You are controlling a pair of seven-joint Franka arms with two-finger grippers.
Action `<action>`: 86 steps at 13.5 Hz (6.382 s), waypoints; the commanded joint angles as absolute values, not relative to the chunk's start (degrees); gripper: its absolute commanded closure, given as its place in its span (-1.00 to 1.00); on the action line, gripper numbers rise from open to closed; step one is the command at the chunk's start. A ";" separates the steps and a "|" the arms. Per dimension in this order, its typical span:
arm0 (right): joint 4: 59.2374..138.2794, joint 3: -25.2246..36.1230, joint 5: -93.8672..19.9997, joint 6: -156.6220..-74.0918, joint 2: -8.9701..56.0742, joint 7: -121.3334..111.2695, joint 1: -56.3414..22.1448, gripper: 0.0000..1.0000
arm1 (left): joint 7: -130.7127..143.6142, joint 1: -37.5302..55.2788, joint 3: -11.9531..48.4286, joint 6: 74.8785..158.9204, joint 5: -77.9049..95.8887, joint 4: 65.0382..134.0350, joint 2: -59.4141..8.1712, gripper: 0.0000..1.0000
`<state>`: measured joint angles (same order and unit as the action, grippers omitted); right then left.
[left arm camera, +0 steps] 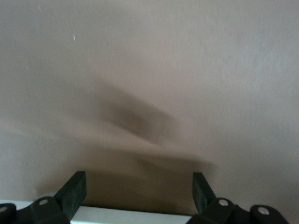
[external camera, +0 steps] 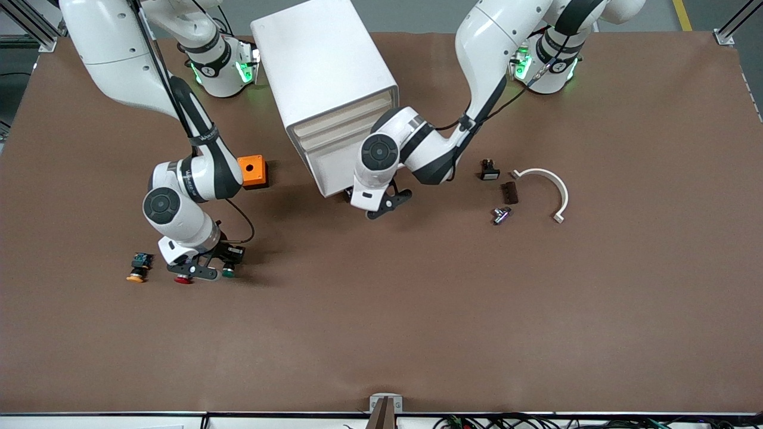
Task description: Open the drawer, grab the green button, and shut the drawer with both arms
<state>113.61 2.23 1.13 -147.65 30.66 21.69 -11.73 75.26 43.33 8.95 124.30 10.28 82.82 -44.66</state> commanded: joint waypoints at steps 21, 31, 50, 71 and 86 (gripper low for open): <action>105.74 1.41 1.58 -138.55 32.52 21.10 -10.02 -1.00 | 77.08 44.91 13.18 123.84 23.73 83.67 -45.97 -1.00; 102.74 1.05 0.53 -122.80 23.22 8.90 -5.63 -1.00 | 63.67 32.37 12.48 123.84 17.15 84.63 -39.48 -1.00; 86.04 1.41 1.40 -84.64 7.39 -1.23 2.81 -1.00 | 6.16 -8.52 12.83 108.63 3.96 102.91 -8.63 -1.00; 89.64 0.88 -0.70 -79.54 -5.09 -0.26 5.54 -1.00 | 4.39 -3.87 5.10 91.41 2.11 97.74 6.50 -1.00; 97.38 0.88 -0.88 -84.90 -11.16 -0.18 5.45 -1.00 | 5.01 -3.87 5.10 86.31 2.02 92.55 4.04 -1.00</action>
